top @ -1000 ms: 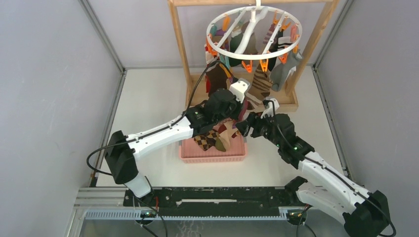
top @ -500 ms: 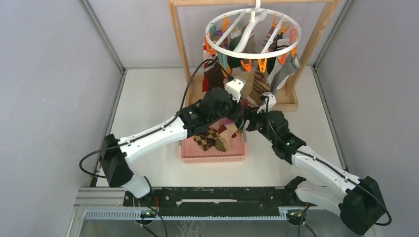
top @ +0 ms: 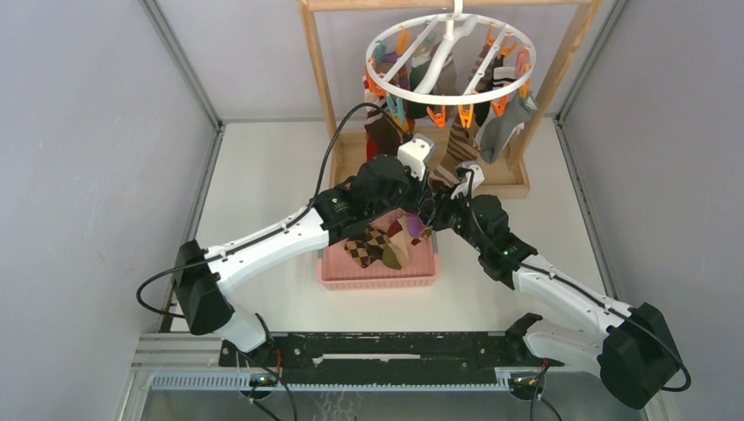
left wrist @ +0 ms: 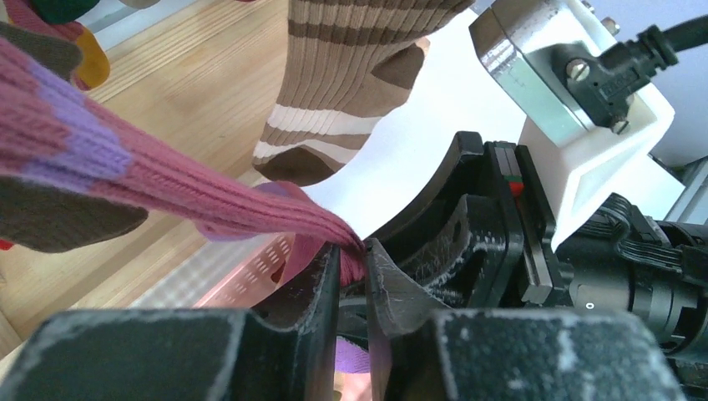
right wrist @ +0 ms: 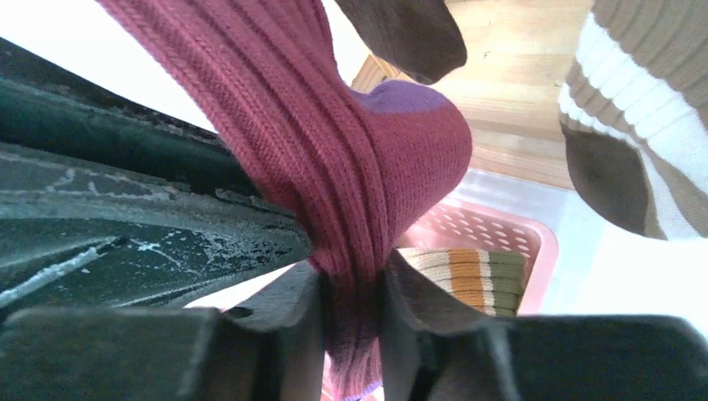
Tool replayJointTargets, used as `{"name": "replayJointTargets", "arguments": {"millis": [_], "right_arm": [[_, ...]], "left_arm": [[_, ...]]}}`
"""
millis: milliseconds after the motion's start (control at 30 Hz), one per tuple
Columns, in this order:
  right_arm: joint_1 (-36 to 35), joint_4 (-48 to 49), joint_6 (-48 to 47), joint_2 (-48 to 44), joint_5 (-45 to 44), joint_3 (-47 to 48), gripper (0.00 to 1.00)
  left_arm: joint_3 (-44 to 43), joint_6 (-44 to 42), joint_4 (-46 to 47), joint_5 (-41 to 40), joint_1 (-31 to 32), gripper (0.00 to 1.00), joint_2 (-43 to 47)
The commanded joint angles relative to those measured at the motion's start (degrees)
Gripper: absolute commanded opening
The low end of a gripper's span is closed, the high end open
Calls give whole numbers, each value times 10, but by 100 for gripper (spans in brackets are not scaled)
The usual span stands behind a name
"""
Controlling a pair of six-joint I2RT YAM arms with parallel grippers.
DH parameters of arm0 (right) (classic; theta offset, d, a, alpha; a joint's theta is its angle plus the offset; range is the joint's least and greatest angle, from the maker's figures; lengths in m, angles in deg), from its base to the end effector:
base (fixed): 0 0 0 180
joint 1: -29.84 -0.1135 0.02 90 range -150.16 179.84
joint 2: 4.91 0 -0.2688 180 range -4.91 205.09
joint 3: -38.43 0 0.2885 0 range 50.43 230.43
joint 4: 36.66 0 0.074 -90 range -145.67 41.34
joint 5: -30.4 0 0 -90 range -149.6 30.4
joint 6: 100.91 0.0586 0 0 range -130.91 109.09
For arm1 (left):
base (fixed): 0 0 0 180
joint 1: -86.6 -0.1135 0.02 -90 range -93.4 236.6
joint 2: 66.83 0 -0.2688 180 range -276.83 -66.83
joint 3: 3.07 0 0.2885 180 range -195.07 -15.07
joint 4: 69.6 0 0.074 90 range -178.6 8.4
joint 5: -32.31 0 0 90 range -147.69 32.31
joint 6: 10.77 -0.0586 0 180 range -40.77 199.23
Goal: Remove the socks clipped to the hanger
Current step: Adjust the hanger on the clothesline.
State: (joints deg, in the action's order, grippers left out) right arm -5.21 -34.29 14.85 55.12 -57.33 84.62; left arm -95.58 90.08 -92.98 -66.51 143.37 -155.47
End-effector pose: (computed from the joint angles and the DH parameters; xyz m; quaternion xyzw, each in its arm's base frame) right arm 0.2408 0.1717 0.2510 -0.0752 0.7705 0.3335 0.5380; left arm 0.2409 -0.3512 0.3576 0.2768 0.7671 -0.2680 0.5130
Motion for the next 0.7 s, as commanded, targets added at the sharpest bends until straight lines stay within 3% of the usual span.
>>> {"name": "replayJointTargets", "arguments": {"millis": [0,100,200,300,400,667], "right_arm": [[-3,36,0,-1,5,24,24],[-2,30,-3,-4,4,24,12],[1,21,-5,-8,3,24,7],[7,9,-6,-15,4,24,5],[21,-4,-4,-26,11,24,4],[72,-39,0,-61,43,24,0]], "left_arm": [[-28,12,9,8,1,22,28],[-27,11,2,2,0,30,30],[-20,9,-3,-7,-1,45,39],[-2,3,-7,-3,-1,80,63],[24,0,-1,-8,-1,99,94],[74,-1,-11,-64,-4,100,165]]}}
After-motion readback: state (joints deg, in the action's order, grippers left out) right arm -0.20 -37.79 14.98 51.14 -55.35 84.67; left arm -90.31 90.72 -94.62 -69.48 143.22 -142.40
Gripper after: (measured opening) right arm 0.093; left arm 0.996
